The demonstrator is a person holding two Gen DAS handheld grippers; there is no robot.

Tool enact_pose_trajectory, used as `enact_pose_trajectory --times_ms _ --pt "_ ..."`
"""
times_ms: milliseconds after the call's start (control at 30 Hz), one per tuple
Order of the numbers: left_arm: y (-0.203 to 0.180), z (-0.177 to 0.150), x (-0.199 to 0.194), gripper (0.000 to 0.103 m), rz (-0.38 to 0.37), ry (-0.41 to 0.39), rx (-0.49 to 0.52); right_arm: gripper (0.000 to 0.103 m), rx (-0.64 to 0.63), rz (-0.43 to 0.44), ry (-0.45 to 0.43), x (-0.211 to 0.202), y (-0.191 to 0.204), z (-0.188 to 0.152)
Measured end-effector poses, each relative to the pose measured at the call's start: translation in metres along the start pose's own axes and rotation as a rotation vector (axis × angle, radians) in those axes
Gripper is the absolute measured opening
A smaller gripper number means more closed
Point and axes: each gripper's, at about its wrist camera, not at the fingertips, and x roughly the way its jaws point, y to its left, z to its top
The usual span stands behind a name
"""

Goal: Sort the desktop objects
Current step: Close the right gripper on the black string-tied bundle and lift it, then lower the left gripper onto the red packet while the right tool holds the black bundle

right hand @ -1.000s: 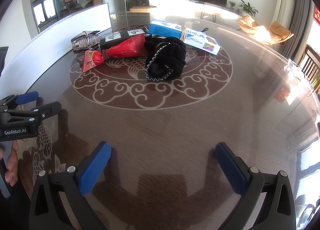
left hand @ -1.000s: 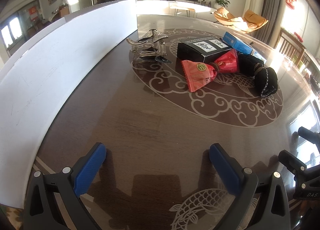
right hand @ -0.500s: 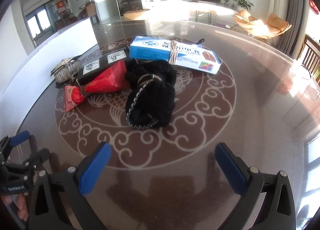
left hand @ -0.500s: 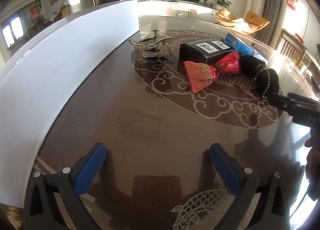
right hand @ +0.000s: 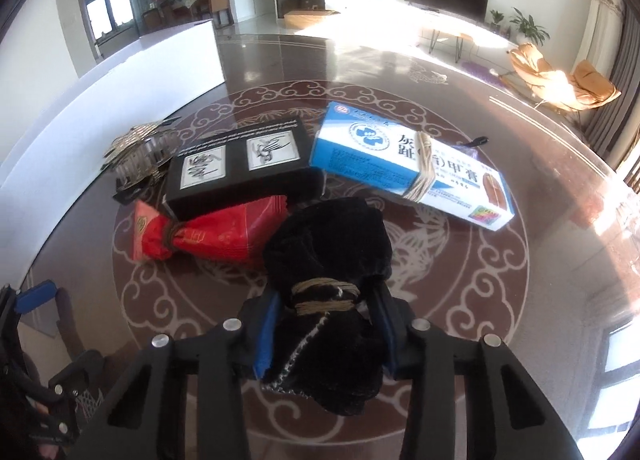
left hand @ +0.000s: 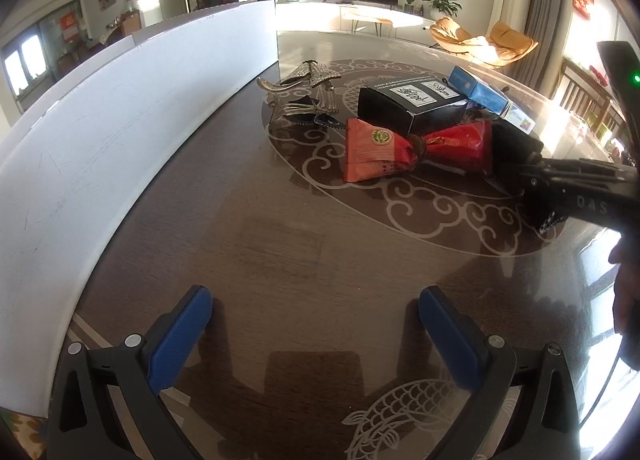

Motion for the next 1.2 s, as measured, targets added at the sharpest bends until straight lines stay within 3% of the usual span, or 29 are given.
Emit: enact_pose_trajectory --times_ms 133,300,400,600,767,833,900,1067,1133,1200 --pt "0.000 0.000 0.000 0.103 0.000 0.000 0.000 0.042 -0.057 -0.017 -0.017 -0.032 0.019 -0.054" --pt "-0.002 0.003 0.001 0.103 -0.021 0.023 -0.001 0.043 0.016 -0.106 -0.058 -0.060 0.000 -0.100" --pt "-0.001 0.016 -0.004 0.103 -0.213 0.038 -0.096 0.044 0.042 -0.106 -0.074 -0.065 -0.006 -0.108" --pt "-0.028 0.067 -0.007 0.103 -0.150 -0.019 -0.292 0.045 0.048 -0.100 -0.071 -0.061 -0.013 -0.101" --pt "-0.045 0.081 0.047 0.103 -0.010 0.126 -0.344 0.045 0.058 -0.087 -0.070 -0.059 -0.015 -0.100" --pt "-0.053 0.081 0.046 0.103 0.055 0.079 -0.276 0.045 0.060 -0.085 -0.070 -0.059 -0.015 -0.100" --pt "-0.052 0.077 0.048 0.103 0.032 0.093 -0.218 0.046 0.060 -0.084 -0.070 -0.059 -0.016 -0.100" --pt "-0.033 0.051 0.038 0.103 0.002 0.013 -0.068 0.046 0.060 -0.084 -0.070 -0.058 -0.016 -0.100" --pt "-0.028 0.050 0.035 0.103 -0.042 0.003 -0.043 0.046 0.058 -0.085 -0.070 -0.058 -0.016 -0.099" --pt "-0.029 0.052 0.038 0.103 -0.030 0.011 -0.016 0.046 0.058 -0.087 -0.069 -0.058 -0.016 -0.099"
